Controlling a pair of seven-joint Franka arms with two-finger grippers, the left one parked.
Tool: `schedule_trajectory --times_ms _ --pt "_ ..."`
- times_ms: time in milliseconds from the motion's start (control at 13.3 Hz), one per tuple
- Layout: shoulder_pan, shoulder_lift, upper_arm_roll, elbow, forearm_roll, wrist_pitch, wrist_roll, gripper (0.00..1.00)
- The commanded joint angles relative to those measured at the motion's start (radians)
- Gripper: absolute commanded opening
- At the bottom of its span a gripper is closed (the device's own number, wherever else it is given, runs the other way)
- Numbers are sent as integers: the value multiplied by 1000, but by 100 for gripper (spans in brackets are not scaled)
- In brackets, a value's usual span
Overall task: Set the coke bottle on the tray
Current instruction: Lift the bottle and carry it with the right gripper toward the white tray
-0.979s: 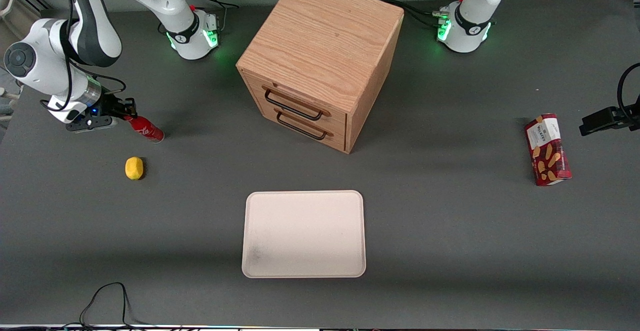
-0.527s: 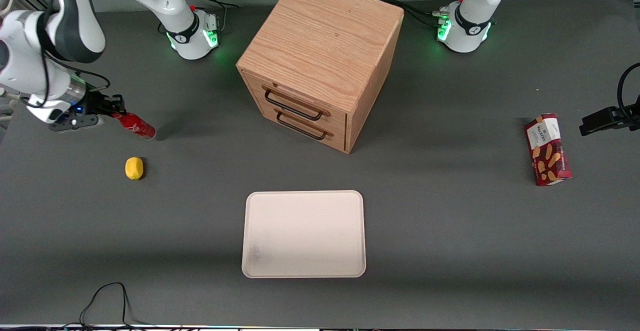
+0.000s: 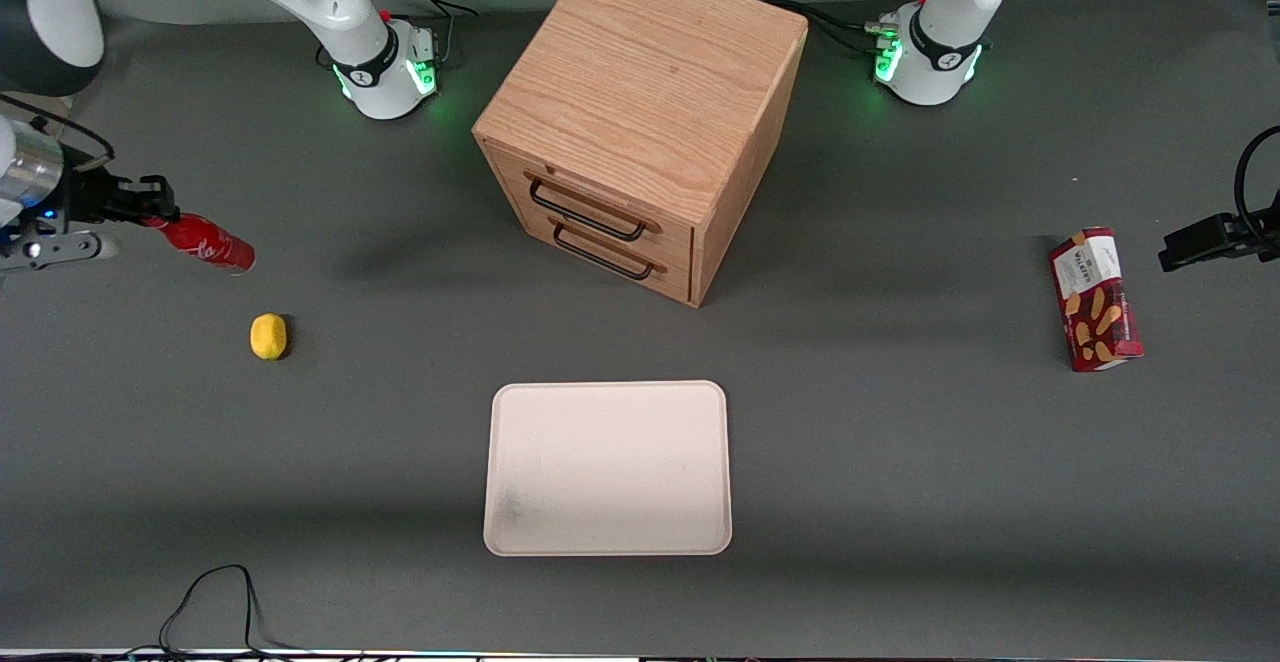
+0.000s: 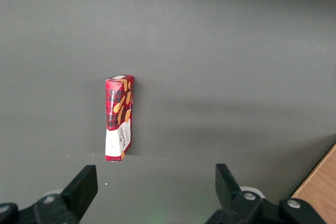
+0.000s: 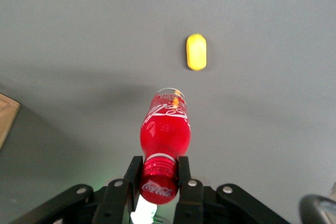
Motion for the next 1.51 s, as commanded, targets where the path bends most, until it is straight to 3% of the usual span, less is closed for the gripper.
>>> schedule_trajectory --times_ms 0,226,678,1130,1432 --pt "23 166 4 297 68 -143 100 0" --pt "31 396 117 569 77 -246 306 0" --pt "34 709 323 868 74 -162 541 0" --pt "121 831 323 878 66 210 790 0" --pt "169 887 314 876 40 375 819 0"
